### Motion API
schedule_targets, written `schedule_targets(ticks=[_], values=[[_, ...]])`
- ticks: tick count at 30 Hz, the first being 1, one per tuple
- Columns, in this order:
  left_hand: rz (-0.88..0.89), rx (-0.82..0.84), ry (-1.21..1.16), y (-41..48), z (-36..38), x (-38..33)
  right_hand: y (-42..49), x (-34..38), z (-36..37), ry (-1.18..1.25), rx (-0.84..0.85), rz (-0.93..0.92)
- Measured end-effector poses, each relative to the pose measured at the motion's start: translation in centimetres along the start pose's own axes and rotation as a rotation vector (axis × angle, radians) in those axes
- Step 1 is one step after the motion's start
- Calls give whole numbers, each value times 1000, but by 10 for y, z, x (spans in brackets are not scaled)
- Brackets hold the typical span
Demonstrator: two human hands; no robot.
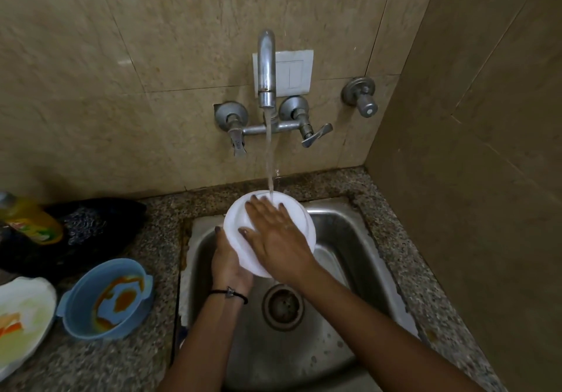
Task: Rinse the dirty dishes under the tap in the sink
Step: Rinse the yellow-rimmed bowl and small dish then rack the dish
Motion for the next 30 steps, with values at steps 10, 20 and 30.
schedule_targets(ticks=[10, 20, 30], values=[[5, 5, 73, 8, -7, -5, -47, 24, 17, -128, -32, -191], [157, -39, 289, 1, 3, -18, 21, 14, -32, -146, -114, -102], [124, 73, -37, 16, 0, -13, -11, -40, -42, 504, -285, 432]])
Point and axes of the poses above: each hand's wrist, its own y-axis towards the middle knuckle, its own z-axis out of the palm, x = y × z, the point moved 4 cm from there along y, towards the middle knuckle, and after that the axes turned 15 degrees about y, right-handed, at the moved point
